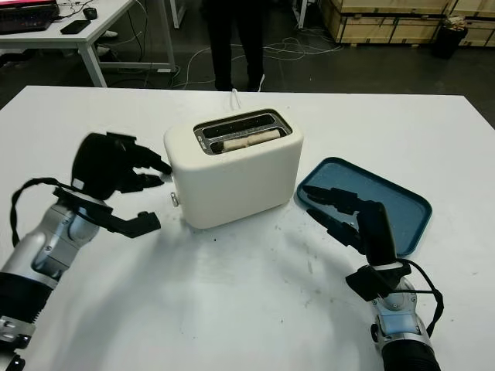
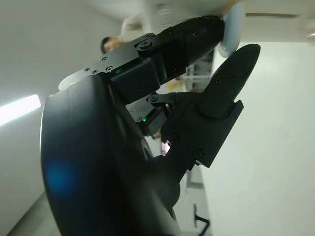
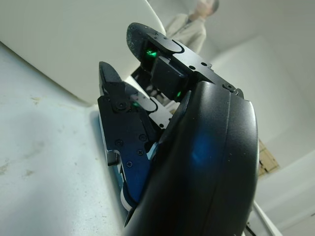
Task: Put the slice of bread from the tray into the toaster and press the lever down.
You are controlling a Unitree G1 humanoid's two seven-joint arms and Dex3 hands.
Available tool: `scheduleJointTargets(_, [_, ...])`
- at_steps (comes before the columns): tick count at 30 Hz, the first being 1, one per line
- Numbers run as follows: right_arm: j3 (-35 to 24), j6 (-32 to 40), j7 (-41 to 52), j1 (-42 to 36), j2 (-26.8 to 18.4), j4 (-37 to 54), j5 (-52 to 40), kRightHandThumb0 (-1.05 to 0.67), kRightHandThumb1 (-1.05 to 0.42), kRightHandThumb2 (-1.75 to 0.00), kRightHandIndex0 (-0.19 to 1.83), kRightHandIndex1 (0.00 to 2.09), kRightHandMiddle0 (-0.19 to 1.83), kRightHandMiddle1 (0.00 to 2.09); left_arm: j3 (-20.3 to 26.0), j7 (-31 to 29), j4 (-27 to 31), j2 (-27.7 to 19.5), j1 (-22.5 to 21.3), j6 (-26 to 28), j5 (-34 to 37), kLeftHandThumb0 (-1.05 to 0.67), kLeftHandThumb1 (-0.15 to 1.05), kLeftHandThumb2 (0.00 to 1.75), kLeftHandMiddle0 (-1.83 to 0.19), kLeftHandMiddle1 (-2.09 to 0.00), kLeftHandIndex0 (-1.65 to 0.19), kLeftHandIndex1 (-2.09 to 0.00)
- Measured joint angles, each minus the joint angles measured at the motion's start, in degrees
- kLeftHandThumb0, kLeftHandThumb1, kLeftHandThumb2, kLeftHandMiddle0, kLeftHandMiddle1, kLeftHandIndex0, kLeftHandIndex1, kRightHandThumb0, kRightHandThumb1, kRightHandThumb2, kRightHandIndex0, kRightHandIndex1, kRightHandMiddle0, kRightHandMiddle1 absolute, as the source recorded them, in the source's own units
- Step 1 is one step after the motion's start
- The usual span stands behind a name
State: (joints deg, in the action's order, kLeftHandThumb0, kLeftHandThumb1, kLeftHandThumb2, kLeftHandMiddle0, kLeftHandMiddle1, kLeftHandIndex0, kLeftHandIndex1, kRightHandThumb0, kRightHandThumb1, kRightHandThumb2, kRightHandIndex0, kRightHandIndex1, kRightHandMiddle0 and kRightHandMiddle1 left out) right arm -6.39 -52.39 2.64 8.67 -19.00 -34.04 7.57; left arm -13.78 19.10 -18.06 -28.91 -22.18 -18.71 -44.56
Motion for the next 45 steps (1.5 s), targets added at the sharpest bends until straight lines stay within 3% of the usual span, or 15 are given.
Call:
scheduleJointTargets(5, [-0.26, -0.04, -0.1, -0.39, -0.01, 0.0, 0.01, -0.09, -0.92, -0.06, 1.05, 0.06, 0.96, 0.0, -1.83, 0.41, -3.69, 1.97, -0.81, 1.6, 0.6, -0.04, 0.65, 0.01, -1.05, -1.0, -1.35, 0.0])
scheduleJointTargets(9, [-0.7, -0.03, -0.82, -0.64, 0.0, 0.04, 0.03, -0.12, -0.92, -0.07, 1.02, 0.04, 0.93, 0.0, -3.55, 4.03, -8.44, 4.09, -1.34, 2.59, 0.71, -0.04, 0.69, 0.02, -1.03, -1.0, -1.33, 0.0])
scheduleJointTargets(12, [-0.92, -0.01, -1.62, -0.75, 0.04, 0.03, 0.03, -0.15, -0.92, -0.1, 1.01, 0.03, 0.89, 0.0, -3.76, 4.23, -10.98, 5.15, -2.35, 3.93, 1.41, -0.02, 0.72, 0.01, -0.94, -1.16, -1.29, 0.0])
scheduleJointTargets(14, [-0.92, -0.01, -1.87, -0.75, 0.04, 0.01, 0.06, -0.16, -0.92, -0.12, 1.0, 0.03, 0.88, 0.0, -3.8, 4.23, -11.46, 5.28, -2.56, 4.46, 2.32, -0.01, 0.73, 0.0, -0.93, -1.09, -1.24, 0.0])
scheduleJointTargets(20, [-0.92, 0.19, -2.83, -0.76, 0.08, 0.0, 0.16, -0.17, -0.92, -0.14, 1.0, 0.02, 0.88, 0.0, -4.15, 4.21, -11.45, 5.19, -3.02, 5.21, 2.74, -0.06, 0.78, 0.01, -0.92, -1.08, -1.24, -0.02])
scheduleJointTargets(26, [-0.91, 0.33, -3.59, -0.8, 0.65, 0.0, 0.16, -0.16, -0.92, -0.12, 1.01, 0.02, 0.88, 0.0, -5.7, 4.4, -11.31, 4.01, -3.57, 4.91, 2.65, -0.05, 0.68, 0.0, -1.01, -1.24, -1.33, -0.05])
scheduleJointTargets(34, [-0.89, 0.65, -4.15, -1.62, 1.13, 0.02, 0.19, -0.18, -0.92, -0.12, 1.02, 0.02, 0.9, 0.01, -8.3, 4.61, -8.62, 2.39, -3.71, 5.7, 2.32, -0.08, 0.69, 0.01, -0.97, -1.22, -1.32, -0.02])
scheduleJointTargets(42, [-0.86, 0.64, -4.0, -3.91, 1.14, 2.53, 0.07, -0.17, -0.92, -0.11, 1.06, 0.04, 0.92, 0.01, -8.43, 1.37, -4.99, 1.01, -3.74, 6.45, 3.41, -0.16, 0.69, 0.01, -1.01, -1.01, -1.34, -0.01])
scheduleJointTargets(44, [-0.88, 0.64, -3.72, -5.46, 1.13, 4.11, 0.0, -0.16, -0.92, -0.11, 1.05, 0.03, 0.91, 0.01, -8.7, 1.35, -4.69, 1.19, -3.36, 7.28, 3.42, -0.12, 0.72, 0.01, -1.0, -0.87, -1.32, -0.01])
scheduleJointTargets(45, [-0.9, 0.65, -3.47, -6.36, 1.11, 4.96, -0.02, -0.16, -0.92, -0.12, 1.05, 0.03, 0.91, 0.01, -8.7, 1.36, -4.56, 1.57, -2.77, 7.78, 3.6, -0.09, 0.73, 0.01, -1.02, -0.9, -1.32, -0.01])
